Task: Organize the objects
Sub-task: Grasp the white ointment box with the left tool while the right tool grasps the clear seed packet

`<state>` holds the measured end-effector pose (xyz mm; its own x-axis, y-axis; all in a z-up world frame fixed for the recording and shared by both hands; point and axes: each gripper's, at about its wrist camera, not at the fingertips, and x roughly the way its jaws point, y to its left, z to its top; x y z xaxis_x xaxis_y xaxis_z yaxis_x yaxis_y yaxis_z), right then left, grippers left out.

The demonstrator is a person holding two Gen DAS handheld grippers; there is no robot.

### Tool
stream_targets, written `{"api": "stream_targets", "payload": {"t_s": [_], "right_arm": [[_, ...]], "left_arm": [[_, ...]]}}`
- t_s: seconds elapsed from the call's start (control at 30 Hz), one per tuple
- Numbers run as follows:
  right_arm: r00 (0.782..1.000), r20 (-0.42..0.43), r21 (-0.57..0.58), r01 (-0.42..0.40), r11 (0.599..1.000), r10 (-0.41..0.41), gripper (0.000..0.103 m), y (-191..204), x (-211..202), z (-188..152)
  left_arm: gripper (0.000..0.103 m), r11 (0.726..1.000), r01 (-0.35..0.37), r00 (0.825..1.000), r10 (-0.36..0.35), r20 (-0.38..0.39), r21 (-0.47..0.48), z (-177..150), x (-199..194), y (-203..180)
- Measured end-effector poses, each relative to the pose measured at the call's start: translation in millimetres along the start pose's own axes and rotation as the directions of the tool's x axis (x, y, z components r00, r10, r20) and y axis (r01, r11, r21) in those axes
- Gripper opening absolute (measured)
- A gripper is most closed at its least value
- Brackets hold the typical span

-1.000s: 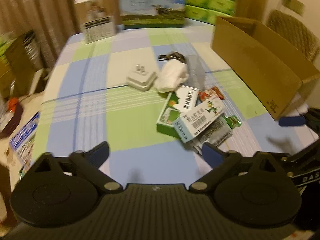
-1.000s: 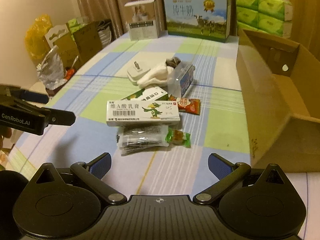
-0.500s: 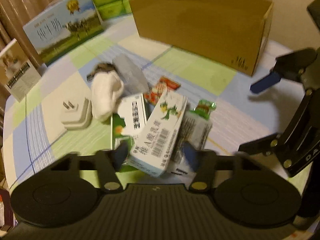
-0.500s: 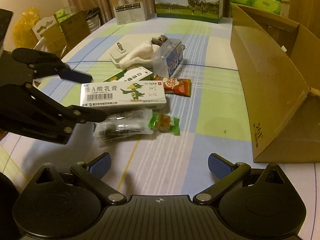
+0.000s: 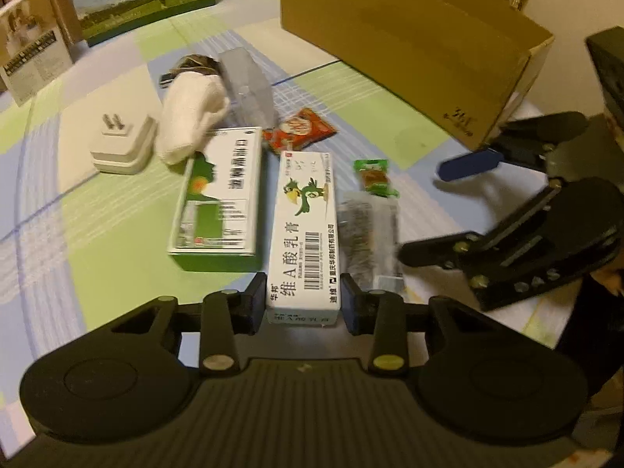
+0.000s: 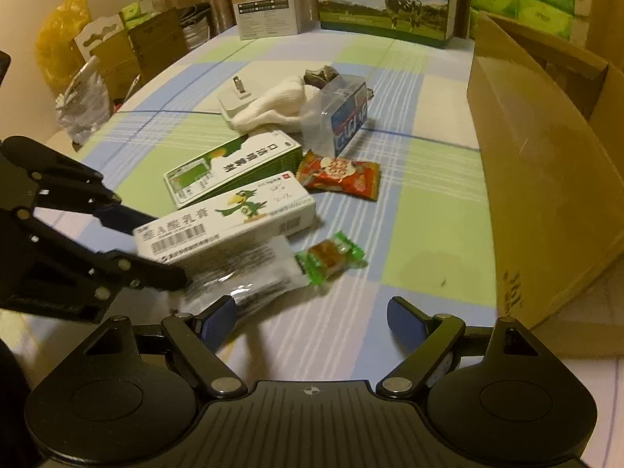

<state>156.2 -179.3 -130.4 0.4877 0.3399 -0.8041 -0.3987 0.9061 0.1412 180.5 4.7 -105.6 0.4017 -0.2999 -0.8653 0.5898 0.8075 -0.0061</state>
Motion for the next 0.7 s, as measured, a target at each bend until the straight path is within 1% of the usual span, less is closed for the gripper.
{"api": "stream_targets", "payload": {"t_s": [0.07,0.1,0.13,0.2,0.23,0.27,0.3,0.4,0.43,0.53,0.63,0.7], "right_arm": [[1.000,0.004,0.039,-0.018,0.999,0.018,0.083,3.6,1.3,-0.7],[1.000,0.006,0.056,-0.026,0.998,0.026,0.083,6.3,3.3,-0.6],[0.999,0.008,0.062,-0.040,0.997,0.040,0.083,8.5,5.2,-0.5],[0.999,0.005,0.094,-0.043,0.995,0.043,0.083,13.1,11.8,-0.2],[0.999,0.005,0.116,-0.046,0.992,0.046,0.083,14.5,15.0,0.0],[0.999,0.014,0.136,-0.046,0.990,0.045,0.083,16.1,17.2,0.0],[0.999,0.020,0.139,-0.042,0.989,0.039,0.083,18.2,18.2,0.4],[0.999,0.020,0.103,-0.028,0.994,0.026,0.081,26.2,22.1,3.3],[0.999,0.017,0.075,-0.031,0.997,0.030,0.077,28.7,23.2,3.9],[0.999,-0.010,-0.018,-0.039,0.999,0.038,0.069,30.4,22.5,4.7],[1.000,-0.024,-0.074,0.011,0.997,-0.013,0.069,19.8,14.9,1.8],[0.998,-0.025,-0.054,0.054,0.997,-0.056,0.069,6.5,6.6,-2.2]], "left_arm": [[0.033,0.998,-0.049,0.999,0.049,-0.005,0.025,-1.4,-1.9,2.5],[0.033,0.998,-0.051,0.999,0.051,-0.003,0.030,-3.7,-4.2,4.6],[0.034,0.999,-0.041,0.999,0.041,-0.003,0.026,-5.2,-5.5,7.9],[0.034,1.000,-0.023,1.000,0.023,-0.006,0.016,-9.7,-9.4,13.9],[0.038,1.000,-0.021,1.000,0.021,-0.004,0.022,-12.5,-13.1,14.3],[0.047,0.999,-0.028,1.000,0.028,0.001,0.029,-13.6,-15.8,15.6],[0.049,0.999,-0.035,0.999,0.035,0.006,0.032,-14.5,-17.9,16.7],[0.052,0.999,-0.038,0.999,0.038,0.024,0.012,-15.9,-24.3,20.6],[0.056,0.999,-0.037,0.999,0.037,0.032,0.004,-15.9,-25.4,22.4],[0.057,1.000,-0.028,0.999,0.028,0.037,-0.012,-14.5,-24.6,25.9],[0.062,1.000,-0.025,0.999,0.025,0.043,-0.011,-13.6,-22.1,25.2],[0.064,1.000,-0.021,0.999,0.022,0.049,-0.018,-12.7,-19.3,25.0]]}}
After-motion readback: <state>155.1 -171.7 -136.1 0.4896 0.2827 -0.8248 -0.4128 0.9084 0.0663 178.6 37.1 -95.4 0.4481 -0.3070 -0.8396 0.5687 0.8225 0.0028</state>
